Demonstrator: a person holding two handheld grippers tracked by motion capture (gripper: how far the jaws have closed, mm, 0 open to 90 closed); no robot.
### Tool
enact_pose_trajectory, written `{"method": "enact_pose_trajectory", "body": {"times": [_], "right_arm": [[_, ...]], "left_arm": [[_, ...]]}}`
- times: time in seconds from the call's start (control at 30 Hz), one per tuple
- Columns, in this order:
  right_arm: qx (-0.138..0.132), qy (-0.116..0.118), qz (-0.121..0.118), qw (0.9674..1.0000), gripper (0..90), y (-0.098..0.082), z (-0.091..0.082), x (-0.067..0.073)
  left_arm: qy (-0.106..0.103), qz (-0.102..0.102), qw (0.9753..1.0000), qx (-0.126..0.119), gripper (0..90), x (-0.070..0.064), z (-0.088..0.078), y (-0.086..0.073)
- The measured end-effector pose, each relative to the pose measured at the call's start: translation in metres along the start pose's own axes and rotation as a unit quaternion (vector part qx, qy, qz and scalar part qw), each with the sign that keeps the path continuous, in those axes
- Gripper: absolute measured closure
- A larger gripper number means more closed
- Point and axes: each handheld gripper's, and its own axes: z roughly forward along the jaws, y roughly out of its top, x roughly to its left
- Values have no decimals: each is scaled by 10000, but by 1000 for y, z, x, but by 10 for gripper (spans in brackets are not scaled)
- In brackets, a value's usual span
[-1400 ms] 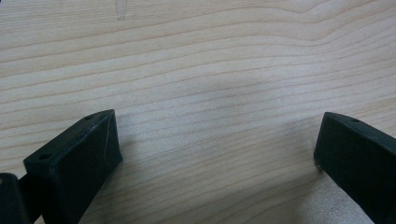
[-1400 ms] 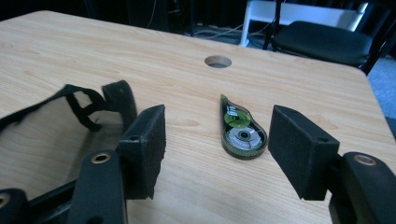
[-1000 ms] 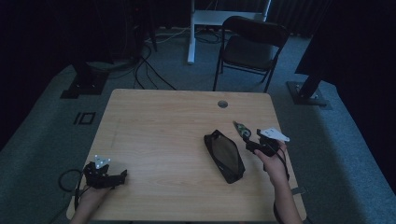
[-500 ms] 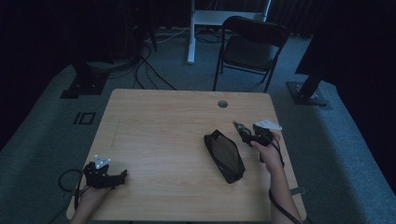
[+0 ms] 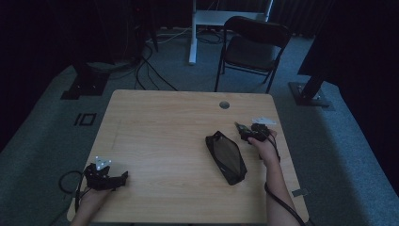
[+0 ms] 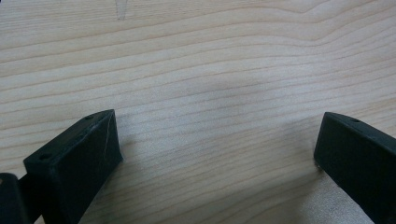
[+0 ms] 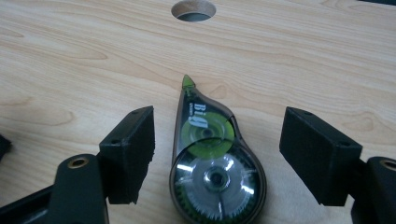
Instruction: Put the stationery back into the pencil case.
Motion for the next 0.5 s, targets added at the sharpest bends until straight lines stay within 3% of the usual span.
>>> {"method": "enact_pose_trajectory", "body": {"times": [0.2,0.5], "right_arm": [[245,-20,-130,9996,263,2,9,-1],[401,-7,-53,9992,275,1,15,-2]], "left_arm": [[-1,1,10000,0,6,0,0,0],[1,0,10000,-2,6,0,0,0]]}}
